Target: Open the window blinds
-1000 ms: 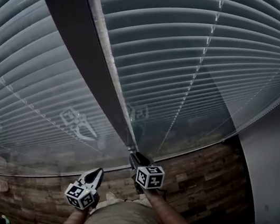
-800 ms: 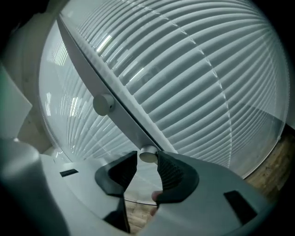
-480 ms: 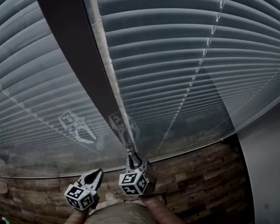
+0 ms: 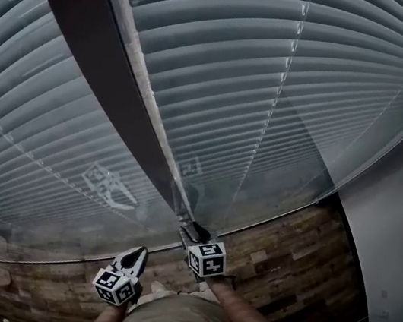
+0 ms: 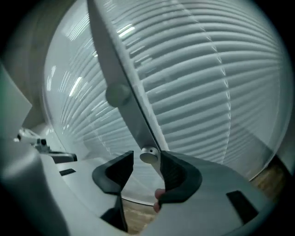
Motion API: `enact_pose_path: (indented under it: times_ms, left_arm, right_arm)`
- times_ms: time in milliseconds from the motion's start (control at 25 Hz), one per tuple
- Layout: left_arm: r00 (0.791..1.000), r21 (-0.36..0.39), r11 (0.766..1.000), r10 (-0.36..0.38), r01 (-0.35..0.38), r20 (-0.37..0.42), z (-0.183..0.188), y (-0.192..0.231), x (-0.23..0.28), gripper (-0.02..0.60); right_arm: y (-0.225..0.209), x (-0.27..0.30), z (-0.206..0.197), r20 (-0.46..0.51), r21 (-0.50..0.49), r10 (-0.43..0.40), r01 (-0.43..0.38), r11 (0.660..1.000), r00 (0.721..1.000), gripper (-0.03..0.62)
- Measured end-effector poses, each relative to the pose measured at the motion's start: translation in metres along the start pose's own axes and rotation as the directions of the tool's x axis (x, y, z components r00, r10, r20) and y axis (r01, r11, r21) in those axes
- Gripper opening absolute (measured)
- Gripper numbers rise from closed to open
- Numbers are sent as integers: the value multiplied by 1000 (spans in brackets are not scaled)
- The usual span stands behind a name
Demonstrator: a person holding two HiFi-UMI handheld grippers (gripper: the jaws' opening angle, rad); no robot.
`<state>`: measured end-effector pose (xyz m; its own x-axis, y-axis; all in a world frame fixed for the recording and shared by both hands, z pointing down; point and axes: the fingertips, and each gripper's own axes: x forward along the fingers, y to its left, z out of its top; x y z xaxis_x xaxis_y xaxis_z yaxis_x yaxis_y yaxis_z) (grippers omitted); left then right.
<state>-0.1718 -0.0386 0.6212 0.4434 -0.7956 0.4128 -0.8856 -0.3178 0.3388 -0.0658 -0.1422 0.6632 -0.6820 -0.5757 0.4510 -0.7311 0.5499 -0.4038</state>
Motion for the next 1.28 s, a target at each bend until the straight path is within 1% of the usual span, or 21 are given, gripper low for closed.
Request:
enact_pose_path:
  times_ms: [120, 160, 240, 280, 360, 400, 440, 480, 520, 600, 680, 720, 840, 920, 960, 1000, 1040, 1080, 1120, 1160, 1280]
  left_arm:
    - [1000, 0, 1000, 0, 0, -1, -1, -1, -1, 12]
    - [1000, -1, 1000, 2, -2, 0, -1, -1, -2, 12]
    - [1000, -3, 1000, 9, -9, 1, -2, 1, -4, 12]
    - [1000, -4, 1000, 13, -13, 1, -2, 2, -4, 12]
    - [1000, -5, 1000, 17, -17, 1, -3, 1, -5, 12]
    - [1000, -5, 1000, 18, -18, 1, -4, 1, -5, 12]
    - [1000, -4, 1000, 19, -19, 2, -4, 1, -6, 12]
    - [1000, -3, 1000, 20, -20, 2, -3, 1, -6, 12]
    - [1000, -3, 1000, 22, -22, 2, -3, 1, -6, 12]
    - [1000, -3, 1000, 25, -25, 3, -3, 1, -6, 12]
    - [1000, -2, 1000, 28, -28, 5, -3, 1, -6, 12]
    - [1000, -2, 1000, 29, -29, 5, -3, 1, -6, 12]
    - [1000, -5, 1000, 31, -31, 6, -4, 2, -5, 12]
    - [999, -7, 999, 31, -31, 5, -5, 1, -5, 12]
    - [999, -8, 999, 32, -32, 4, -5, 1, -5, 12]
    - [999, -8, 999, 32, -32, 4, -5, 1, -5, 12]
    - [999, -8, 999, 32, -32, 5, -5, 0, -5, 12]
    - [999, -8, 999, 32, -32, 5, -5, 0, -4, 12]
    - [999, -8, 999, 31, -31, 5, -5, -1, -4, 12]
    - [999, -8, 999, 31, -31, 7, -5, -2, -4, 12]
    - [999, -7, 999, 33, -33, 19, 0, -4, -6, 12]
  right_arm:
    - [-7, 3, 0, 5, 151, 27, -28, 988, 1000, 130]
    - [-8, 3, 0, -4, 101, 4, -4, 995, 1000, 130]
    - [-3, 4, 1, -30, -177, -114, 107, 978, 993, 127]
    - [1, 4, 2, -25, -377, -204, 180, 909, 979, 126]
    - [7, 4, 1, 54, -706, -361, 291, 646, 931, 126]
    - [9, 4, -1, 99, -782, -395, 317, 537, 913, 126]
    - [9, 4, -2, 125, -810, -403, 328, 487, 907, 126]
    - [8, 5, -2, 128, -808, -391, 325, 492, 911, 126]
    - [8, 5, -2, 114, -787, -365, 308, 534, 924, 127]
    - [10, 5, -2, 58, -671, -267, 236, 703, 962, 130]
    - [8, 2, 1, 23, -430, -139, 136, 892, 990, 185]
    - [6, 1, 4, 29, -304, -92, 96, 948, 995, 188]
    - [-5, 0, 10, 56, -87, -35, 40, 995, 998, 177]
    - [-2, 0, 11, 38, -141, -50, 55, 989, 998, 129]
    - [5, 0, 11, 34, -304, -103, 109, 946, 994, 126]
    - [17, 0, 11, 56, -539, -184, 184, 822, 981, 122]
    - [30, 2, 8, 102, -749, -256, 244, 616, 961, 82]
    - [42, 5, 2, 139, -865, -296, 261, 429, 945, 3]
    - [49, 11, -7, 136, -901, -311, 248, 357, 941, 3]
    - [51, 15, -15, 106, -894, -313, 228, 386, 944, 3]
    - [46, 8, -9, 60, -771, -248, 203, 603, 967, 4]
